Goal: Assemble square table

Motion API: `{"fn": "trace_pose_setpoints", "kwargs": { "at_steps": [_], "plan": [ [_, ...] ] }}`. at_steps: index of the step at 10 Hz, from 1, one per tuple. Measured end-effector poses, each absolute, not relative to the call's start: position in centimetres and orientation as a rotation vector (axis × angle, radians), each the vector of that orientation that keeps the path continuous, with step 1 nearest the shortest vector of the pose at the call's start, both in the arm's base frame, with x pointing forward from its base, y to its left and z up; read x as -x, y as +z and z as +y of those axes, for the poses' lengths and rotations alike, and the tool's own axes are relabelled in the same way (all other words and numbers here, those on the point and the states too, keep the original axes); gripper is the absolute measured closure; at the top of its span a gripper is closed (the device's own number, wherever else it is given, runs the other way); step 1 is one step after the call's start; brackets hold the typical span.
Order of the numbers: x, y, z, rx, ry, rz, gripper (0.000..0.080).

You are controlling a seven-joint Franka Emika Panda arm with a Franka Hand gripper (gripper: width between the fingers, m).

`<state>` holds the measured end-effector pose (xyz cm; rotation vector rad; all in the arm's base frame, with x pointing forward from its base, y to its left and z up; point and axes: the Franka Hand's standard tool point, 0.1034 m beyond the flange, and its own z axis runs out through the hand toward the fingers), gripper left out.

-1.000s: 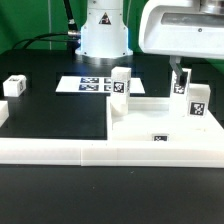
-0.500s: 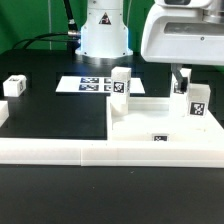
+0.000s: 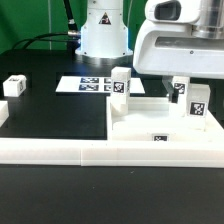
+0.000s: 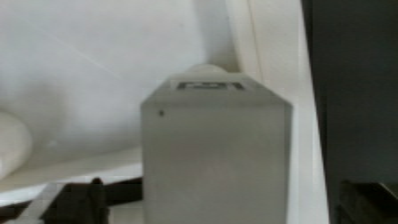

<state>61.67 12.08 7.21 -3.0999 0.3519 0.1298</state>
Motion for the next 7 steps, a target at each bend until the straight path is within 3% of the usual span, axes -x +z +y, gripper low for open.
{"fn": "trace_pose_setpoints", "kwargs": {
  "at_steps": [3,5,6,7],
  "plan": [
    [-61.64,7.13,12.07,3.097,0.133,0.373,0.0150],
    [-61.65,7.13,12.02,3.094,0.134,0.405,0.0450],
    [-61.67,7.14,11.95,3.085,0.134,0.492,0.0450],
    [-61.68,7.14,11.85,3.066,0.134,0.622,0.0511]
  ]
}}
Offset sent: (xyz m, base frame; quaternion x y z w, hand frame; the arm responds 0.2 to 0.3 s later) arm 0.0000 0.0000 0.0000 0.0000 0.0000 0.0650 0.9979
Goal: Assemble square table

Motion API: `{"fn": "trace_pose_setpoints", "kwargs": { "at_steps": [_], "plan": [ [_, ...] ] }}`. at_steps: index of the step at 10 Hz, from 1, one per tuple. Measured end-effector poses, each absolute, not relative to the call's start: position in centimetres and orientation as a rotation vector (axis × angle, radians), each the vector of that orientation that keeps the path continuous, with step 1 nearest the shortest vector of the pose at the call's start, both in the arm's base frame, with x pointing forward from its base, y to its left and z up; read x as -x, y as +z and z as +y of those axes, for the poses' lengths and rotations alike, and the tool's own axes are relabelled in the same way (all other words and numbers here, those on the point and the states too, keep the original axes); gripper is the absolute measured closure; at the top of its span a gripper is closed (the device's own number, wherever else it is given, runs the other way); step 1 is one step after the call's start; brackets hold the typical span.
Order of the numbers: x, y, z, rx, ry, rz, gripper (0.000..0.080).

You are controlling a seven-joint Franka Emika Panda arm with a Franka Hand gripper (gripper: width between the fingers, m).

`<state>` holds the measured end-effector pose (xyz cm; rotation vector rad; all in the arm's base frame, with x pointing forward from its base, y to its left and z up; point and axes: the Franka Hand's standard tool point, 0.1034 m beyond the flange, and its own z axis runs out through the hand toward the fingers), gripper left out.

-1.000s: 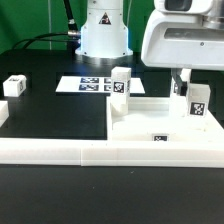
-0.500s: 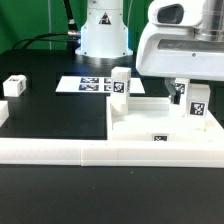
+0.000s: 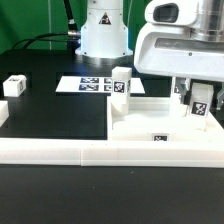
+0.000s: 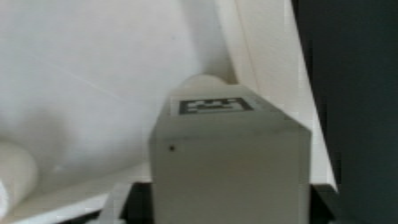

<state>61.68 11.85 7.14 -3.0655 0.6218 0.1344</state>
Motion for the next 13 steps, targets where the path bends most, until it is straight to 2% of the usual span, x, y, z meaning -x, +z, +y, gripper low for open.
{"fn": "trace_pose_setpoints", "kwargs": {
  "at_steps": [4,6,10,13],
  "plan": [
    [-61.7,7.0,11.7,2.960,0.131,1.056,0.0511],
    [-62.1,7.0,11.3,2.796,0.054,1.431,0.0511],
    [-63.0,7.0,10.8,2.306,-0.058,2.014,0.0511],
    [-62.3,6.8,10.2,1.861,-0.016,2.312,0.0509]
  ]
}}
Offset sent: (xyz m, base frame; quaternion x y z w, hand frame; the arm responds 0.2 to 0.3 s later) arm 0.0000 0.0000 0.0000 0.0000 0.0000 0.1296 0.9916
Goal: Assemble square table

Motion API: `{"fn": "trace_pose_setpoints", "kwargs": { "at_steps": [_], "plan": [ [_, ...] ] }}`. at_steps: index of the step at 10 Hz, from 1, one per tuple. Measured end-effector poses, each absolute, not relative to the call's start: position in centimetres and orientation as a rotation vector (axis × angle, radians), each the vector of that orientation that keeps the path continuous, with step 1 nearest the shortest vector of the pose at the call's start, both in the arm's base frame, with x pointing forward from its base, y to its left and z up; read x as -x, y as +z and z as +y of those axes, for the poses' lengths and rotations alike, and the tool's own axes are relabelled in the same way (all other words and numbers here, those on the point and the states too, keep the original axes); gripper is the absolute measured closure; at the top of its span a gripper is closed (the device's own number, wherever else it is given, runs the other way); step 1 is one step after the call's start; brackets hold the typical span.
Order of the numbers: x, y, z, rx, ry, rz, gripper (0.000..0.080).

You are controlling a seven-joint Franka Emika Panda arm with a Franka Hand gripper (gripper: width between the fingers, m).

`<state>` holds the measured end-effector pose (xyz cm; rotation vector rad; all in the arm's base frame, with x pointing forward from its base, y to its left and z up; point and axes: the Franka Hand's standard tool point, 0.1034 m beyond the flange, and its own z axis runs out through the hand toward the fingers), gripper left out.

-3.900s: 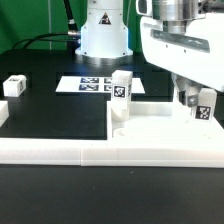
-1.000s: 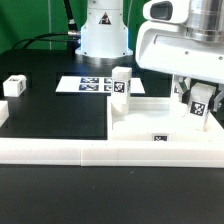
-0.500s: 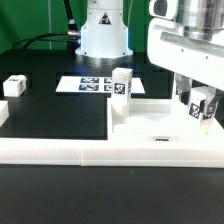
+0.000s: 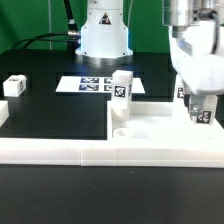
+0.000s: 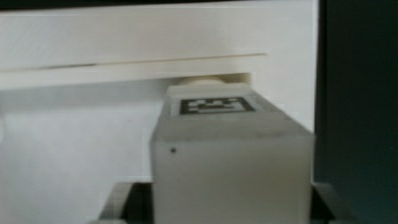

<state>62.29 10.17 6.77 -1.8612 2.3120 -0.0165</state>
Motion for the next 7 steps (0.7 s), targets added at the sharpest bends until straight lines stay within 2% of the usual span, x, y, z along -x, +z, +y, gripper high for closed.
{"fn": "trace_pose_setpoints", "kwargs": {
  "at_steps": [3,4,5,6,7],
  "plan": [
    [-62.2,6.7,10.2,1.866,-0.013,2.296,0.0508],
    [-62.2,6.8,10.3,1.931,-0.014,2.246,0.0319],
    [-62.3,7.2,11.1,2.154,-0.004,2.051,0.0319],
    [-62.5,7.4,12.1,2.319,-0.020,1.865,0.0186],
    [-62.4,7.2,12.6,2.406,-0.023,1.749,0.0157]
  ]
}}
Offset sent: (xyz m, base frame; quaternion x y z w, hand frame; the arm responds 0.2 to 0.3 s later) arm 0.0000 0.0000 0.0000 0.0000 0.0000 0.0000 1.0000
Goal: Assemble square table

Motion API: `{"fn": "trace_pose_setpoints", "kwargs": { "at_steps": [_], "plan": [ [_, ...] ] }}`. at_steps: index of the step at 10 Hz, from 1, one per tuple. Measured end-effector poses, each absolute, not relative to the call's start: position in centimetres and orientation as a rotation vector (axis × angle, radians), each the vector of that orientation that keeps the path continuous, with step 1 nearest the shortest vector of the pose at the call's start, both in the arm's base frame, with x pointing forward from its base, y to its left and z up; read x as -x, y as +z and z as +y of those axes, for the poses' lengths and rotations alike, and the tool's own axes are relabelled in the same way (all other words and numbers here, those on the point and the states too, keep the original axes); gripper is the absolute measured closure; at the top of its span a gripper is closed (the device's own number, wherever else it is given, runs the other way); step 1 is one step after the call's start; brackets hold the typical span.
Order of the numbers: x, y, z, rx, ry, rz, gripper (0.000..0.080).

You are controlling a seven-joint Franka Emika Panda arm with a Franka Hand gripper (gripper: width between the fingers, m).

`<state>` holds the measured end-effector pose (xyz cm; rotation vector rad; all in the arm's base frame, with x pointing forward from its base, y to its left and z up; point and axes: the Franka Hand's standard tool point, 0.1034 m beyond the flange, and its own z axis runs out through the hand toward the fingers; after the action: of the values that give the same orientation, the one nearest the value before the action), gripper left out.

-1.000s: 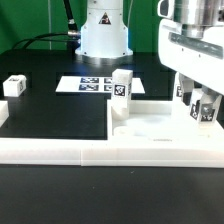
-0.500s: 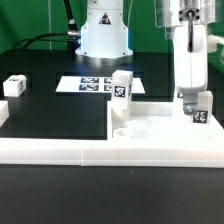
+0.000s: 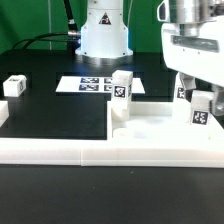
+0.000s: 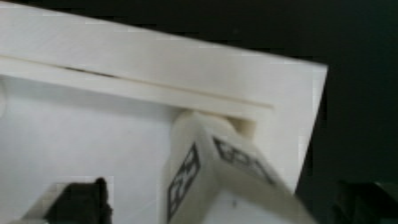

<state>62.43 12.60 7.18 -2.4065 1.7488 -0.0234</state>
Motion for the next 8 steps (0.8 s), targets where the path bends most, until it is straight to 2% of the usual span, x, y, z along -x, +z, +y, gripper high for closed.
{"fn": "trace_pose_setpoints", "kwargs": {
  "at_steps": [3,6,8],
  "plan": [
    [-62.49,7.14,12.28,2.565,-0.054,1.523,0.0152],
    [-63.03,7.00,12.00,2.914,-0.126,0.904,0.0150],
    [-63.14,6.94,11.87,2.947,-0.134,0.819,0.0150]
  ]
}}
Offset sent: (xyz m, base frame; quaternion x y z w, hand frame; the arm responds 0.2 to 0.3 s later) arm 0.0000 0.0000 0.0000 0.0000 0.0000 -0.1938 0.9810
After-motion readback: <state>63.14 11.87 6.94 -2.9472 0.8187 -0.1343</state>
